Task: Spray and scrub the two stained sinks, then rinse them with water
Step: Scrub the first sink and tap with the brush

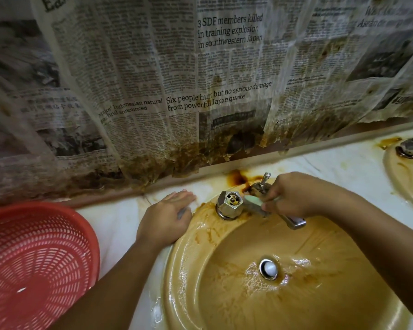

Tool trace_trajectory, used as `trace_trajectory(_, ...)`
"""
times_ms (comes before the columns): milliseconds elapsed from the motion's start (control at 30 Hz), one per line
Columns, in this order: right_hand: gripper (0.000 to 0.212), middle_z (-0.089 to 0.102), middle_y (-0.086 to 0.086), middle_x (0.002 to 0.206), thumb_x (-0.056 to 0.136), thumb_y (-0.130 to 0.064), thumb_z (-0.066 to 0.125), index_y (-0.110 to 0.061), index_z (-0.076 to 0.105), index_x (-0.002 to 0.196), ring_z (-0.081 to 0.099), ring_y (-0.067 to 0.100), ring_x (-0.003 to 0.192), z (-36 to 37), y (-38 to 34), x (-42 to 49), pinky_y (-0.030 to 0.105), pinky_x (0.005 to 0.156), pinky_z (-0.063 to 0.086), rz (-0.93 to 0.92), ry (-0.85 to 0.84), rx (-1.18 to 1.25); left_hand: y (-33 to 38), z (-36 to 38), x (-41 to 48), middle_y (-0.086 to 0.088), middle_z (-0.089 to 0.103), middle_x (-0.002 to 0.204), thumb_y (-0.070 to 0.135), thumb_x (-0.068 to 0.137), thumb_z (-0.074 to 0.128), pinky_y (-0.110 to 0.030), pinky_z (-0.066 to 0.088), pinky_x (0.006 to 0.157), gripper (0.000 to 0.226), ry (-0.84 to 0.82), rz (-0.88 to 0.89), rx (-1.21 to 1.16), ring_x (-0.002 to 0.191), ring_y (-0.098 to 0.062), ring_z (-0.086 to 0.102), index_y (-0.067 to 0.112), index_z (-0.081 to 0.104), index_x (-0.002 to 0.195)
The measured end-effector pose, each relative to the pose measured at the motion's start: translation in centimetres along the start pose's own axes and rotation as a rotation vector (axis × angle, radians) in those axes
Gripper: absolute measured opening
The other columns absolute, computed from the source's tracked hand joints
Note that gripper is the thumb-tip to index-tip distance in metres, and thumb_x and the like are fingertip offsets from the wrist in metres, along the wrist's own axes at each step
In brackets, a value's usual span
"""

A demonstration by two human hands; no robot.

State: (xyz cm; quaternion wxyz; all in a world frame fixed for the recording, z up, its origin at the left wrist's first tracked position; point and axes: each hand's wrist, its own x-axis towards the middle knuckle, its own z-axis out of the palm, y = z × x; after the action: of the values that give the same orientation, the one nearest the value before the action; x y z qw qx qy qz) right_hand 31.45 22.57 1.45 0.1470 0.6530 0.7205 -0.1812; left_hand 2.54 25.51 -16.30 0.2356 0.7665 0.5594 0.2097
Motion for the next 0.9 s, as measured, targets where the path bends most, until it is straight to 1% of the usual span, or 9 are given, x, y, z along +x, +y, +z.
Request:
trace_trajectory(133, 0.020, 0.074, -0.012, 0.078, 0.094, -0.049, 0.067, -0.037, 0.082, 0.100, 0.064, 0.012, 0.076, -1.0, -1.2, 1.3, 0.027, 0.062, 0.045, -0.017, 0.139, 0.231, 0.0, 0.0, 0.0, 0.026, 0.049, 0.150, 0.036, 0.097, 0.051, -0.015, 0.021, 0.115, 0.045, -0.013, -0.004, 0.012, 0.146, 0.001, 0.035, 0.048, 0.057, 0.140)
trace_trajectory(200, 0.031, 0.077, -0.004, 0.104, 0.093, -0.055, 0.064, -0.038, 0.077, 0.116, 0.067, 0.016, 0.091, -0.2, -2.5, 1.8, 0.028, 0.073, 0.049, -0.088, 0.158, 0.155, 0.0, -0.1, 0.1, 0.026, 0.049, 0.150, 0.039, 0.096, 0.048, -0.015, 0.022, 0.116, 0.047, -0.016, 0.003, 0.018, 0.146, 0.001, 0.034, 0.047, 0.057, 0.141)
trace_trajectory(267, 0.040, 0.075, -0.001, 0.114, 0.094, -0.060, 0.058, -0.042, 0.070, 0.127, 0.067, 0.023, 0.104, 1.1, -3.1, 1.9, 0.033, 0.080, 0.053, -0.163, 0.206, 0.018, 0.0, -0.1, 0.1, 0.025, 0.049, 0.150, 0.040, 0.095, 0.047, -0.015, 0.022, 0.115, 0.048, -0.020, 0.008, 0.020, 0.146, 0.001, 0.034, 0.046, 0.057, 0.141)
trace_trajectory(367, 0.042, 0.075, -0.001, 0.111, 0.098, -0.062, 0.051, -0.045, 0.064, 0.134, 0.066, 0.023, 0.100, 2.0, -2.8, 1.6, 0.033, 0.073, 0.050, -0.180, 0.303, -0.073, -0.2, 0.0, 0.2, 0.025, 0.050, 0.150, 0.042, 0.093, 0.045, -0.017, 0.023, 0.117, 0.050, -0.017, 0.017, 0.016, 0.146, 0.002, 0.035, 0.045, 0.058, 0.141)
trace_trajectory(467, 0.043, 0.075, -0.002, 0.108, 0.101, -0.059, 0.048, -0.046, 0.057, 0.141, 0.067, 0.022, 0.099, 2.6, -2.8, 0.7, 0.033, 0.071, 0.050, -0.219, 0.301, -0.132, -0.3, 0.1, 0.2, 0.025, 0.051, 0.149, 0.043, 0.091, 0.043, -0.019, 0.023, 0.119, 0.051, -0.010, 0.021, 0.005, 0.146, 0.002, 0.035, 0.044, 0.059, 0.140)
trace_trajectory(600, 0.044, 0.074, -0.003, 0.096, 0.103, -0.057, 0.045, -0.046, 0.053, 0.145, 0.057, 0.014, 0.075, 3.1, -2.8, 0.0, 0.030, 0.062, 0.043, -0.195, 0.352, -0.076, -0.3, 0.1, 0.2, 0.024, 0.051, 0.149, 0.045, 0.090, 0.041, -0.021, 0.026, 0.120, 0.053, -0.015, 0.034, 0.005, 0.146, 0.001, 0.035, 0.044, 0.059, 0.141)
trace_trajectory(700, 0.047, 0.071, -0.001, 0.102, 0.106, -0.050, 0.038, -0.044, 0.040, 0.153, 0.065, 0.025, 0.092, 3.1, -4.2, -0.1, 0.035, 0.064, 0.042, -0.248, 0.288, -0.284, -0.3, 0.1, 0.3, 0.024, 0.050, 0.150, 0.045, 0.091, 0.041, -0.020, 0.024, 0.120, 0.054, -0.019, 0.023, -0.001, 0.147, 0.000, 0.034, 0.044, 0.058, 0.142)
trace_trajectory(833, 0.039, 0.068, 0.000, 0.100, 0.102, -0.053, 0.046, -0.039, 0.063, 0.135, 0.064, 0.026, 0.096, -0.4, -4.9, 1.2, 0.035, 0.073, 0.048, -0.144, 0.241, -0.277, -0.1, 0.0, 0.2, 0.025, 0.048, 0.151, 0.038, 0.095, 0.048, -0.017, 0.022, 0.117, 0.048, -0.015, 0.021, 0.013, 0.147, -0.001, 0.033, 0.045, 0.057, 0.142)
trace_trajectory(900, 0.036, 0.066, -0.006, 0.097, 0.100, -0.049, 0.055, -0.032, 0.072, 0.126, 0.062, 0.020, 0.092, -2.5, -6.1, 2.7, 0.032, 0.077, 0.050, -0.183, 0.056, -0.254, 0.0, -0.1, 0.1, 0.025, 0.047, 0.151, 0.035, 0.097, 0.051, -0.018, 0.023, 0.118, 0.046, -0.016, 0.019, 0.012, 0.148, -0.001, 0.033, 0.045, 0.056, 0.142)
